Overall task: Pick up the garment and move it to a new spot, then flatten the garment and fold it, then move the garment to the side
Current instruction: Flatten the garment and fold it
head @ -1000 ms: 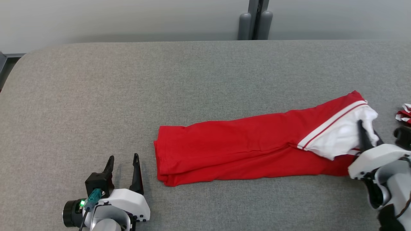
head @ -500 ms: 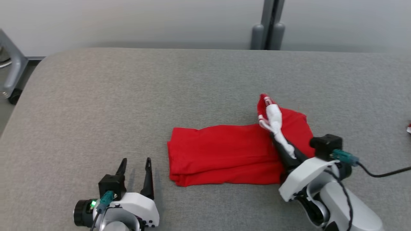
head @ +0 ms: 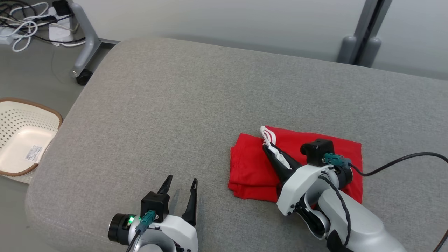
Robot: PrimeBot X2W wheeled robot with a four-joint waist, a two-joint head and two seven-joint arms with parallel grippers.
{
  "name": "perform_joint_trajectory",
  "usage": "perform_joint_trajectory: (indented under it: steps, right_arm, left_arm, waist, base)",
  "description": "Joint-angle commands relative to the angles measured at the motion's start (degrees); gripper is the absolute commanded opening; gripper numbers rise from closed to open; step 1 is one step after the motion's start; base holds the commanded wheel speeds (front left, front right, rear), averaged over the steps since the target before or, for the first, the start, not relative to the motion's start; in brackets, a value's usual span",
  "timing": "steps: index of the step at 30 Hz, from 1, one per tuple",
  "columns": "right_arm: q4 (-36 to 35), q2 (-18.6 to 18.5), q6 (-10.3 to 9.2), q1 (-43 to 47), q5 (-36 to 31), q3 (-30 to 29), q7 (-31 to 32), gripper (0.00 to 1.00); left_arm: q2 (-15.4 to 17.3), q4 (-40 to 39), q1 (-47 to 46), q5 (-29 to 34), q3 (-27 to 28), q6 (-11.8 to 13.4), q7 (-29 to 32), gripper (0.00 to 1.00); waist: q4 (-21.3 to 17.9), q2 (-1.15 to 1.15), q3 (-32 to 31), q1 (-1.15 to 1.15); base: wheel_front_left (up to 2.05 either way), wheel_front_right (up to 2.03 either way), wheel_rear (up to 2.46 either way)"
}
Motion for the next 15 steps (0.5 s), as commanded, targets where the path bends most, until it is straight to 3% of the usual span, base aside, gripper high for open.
perform_joint_trajectory:
  steps: [1,2,4,5,10,15]
  right_arm:
    - [1.5,0.4,0.0,-1.3,1.2,0.5,-0.8,0.0]
    - [1.9,0.6,0.0,-1.7,2.0,0.7,-1.2,0.32]
    - [2.1,0.9,0.0,-2.4,3.7,1.6,-1.7,0.64]
    - [1.7,0.9,0.0,-2.8,4.6,1.9,-1.8,1.0]
    - [-1.5,0.9,0.0,-3.8,7.7,2.4,-2.5,1.0]
    - [-3.8,-2.2,0.0,-2.4,0.8,-6.3,-2.5,1.0]
  left_arm:
    - [0.2,0.1,-1.2,-0.6,-0.7,0.6,-0.2,1.0]
    - [0.2,0.1,-1.3,-0.8,-1.1,0.7,-0.2,1.0]
    - [0.2,0.1,-1.4,-1.2,-1.7,1.1,-0.2,1.0]
    - [0.2,0.2,-1.5,-1.4,-1.8,1.4,-0.2,1.0]
    - [0.2,-0.1,-2.2,-1.8,-1.6,2.0,-0.2,1.0]
    - [0.2,-0.8,-3.0,-1.1,0.1,2.5,-0.2,1.0]
  waist:
    - [1.8,0.0,0.3,0.0]
    - [1.9,0.0,0.3,0.0]
    - [1.9,0.0,0.4,0.0]
    - [1.7,0.0,0.4,0.0]
    - [-1.0,0.0,0.7,0.0]
    - [-4.7,0.0,0.9,0.0]
  base:
    - [0.0,0.0,0.0]
    - [0.0,0.0,0.0]
    - [0.0,0.0,0.0]
    - [0.0,0.0,0.0]
    - [0.0,0.0,0.0]
    - [0.0,0.0,0.0]
